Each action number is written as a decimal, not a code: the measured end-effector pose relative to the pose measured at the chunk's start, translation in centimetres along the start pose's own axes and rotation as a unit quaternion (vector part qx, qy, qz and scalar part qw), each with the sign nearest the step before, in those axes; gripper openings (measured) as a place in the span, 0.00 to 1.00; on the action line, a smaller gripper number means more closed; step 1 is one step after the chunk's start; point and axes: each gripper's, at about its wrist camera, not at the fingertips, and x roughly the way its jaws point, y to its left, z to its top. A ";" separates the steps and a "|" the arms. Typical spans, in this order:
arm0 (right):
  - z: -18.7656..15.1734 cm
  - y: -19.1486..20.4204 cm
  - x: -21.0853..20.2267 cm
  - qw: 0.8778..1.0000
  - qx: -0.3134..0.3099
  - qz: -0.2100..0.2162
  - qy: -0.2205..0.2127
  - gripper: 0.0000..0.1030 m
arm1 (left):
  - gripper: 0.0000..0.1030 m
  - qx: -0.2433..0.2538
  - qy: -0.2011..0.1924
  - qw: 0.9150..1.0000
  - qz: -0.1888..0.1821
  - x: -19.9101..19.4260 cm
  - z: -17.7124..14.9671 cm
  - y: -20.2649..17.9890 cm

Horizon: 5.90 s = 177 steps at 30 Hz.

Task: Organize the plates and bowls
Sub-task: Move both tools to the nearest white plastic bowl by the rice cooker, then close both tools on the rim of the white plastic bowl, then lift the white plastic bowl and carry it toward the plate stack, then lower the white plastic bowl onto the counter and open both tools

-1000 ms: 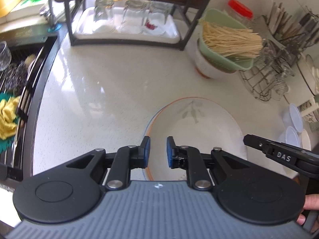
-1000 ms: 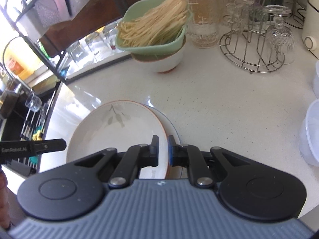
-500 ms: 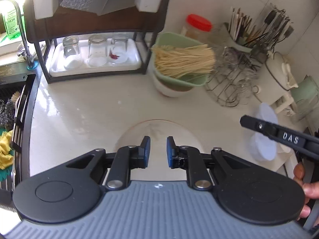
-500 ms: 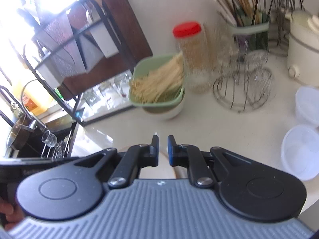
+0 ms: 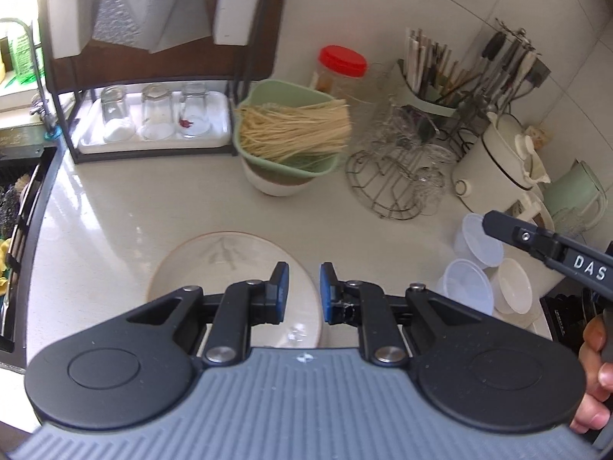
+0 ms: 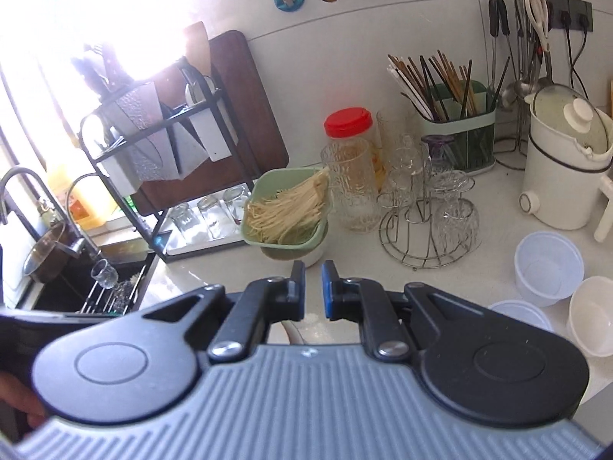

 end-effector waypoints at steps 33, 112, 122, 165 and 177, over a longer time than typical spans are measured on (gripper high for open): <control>-5.6 -16.2 -4.2 0.997 0.056 -0.045 0.020 0.13 | 0.18 0.062 0.088 0.994 -0.008 10.0 -1.3 -15.3; -9.1 -14.0 9.2 0.989 0.041 0.003 0.142 0.18 | 0.09 -0.016 0.132 0.991 0.026 17.8 -2.7 -8.9; -9.6 -13.1 10.4 0.989 0.026 0.021 0.145 0.19 | 0.10 -0.040 0.124 0.991 0.035 17.6 -3.6 -7.1; -3.0 -11.2 0.3 0.997 0.027 -0.063 0.025 0.33 | 0.35 0.014 0.028 0.999 0.013 7.0 -0.4 -10.1; -2.9 -11.3 -1.4 0.993 0.029 -0.117 -0.005 0.33 | 0.35 0.074 0.013 0.997 -0.020 6.7 0.5 -11.9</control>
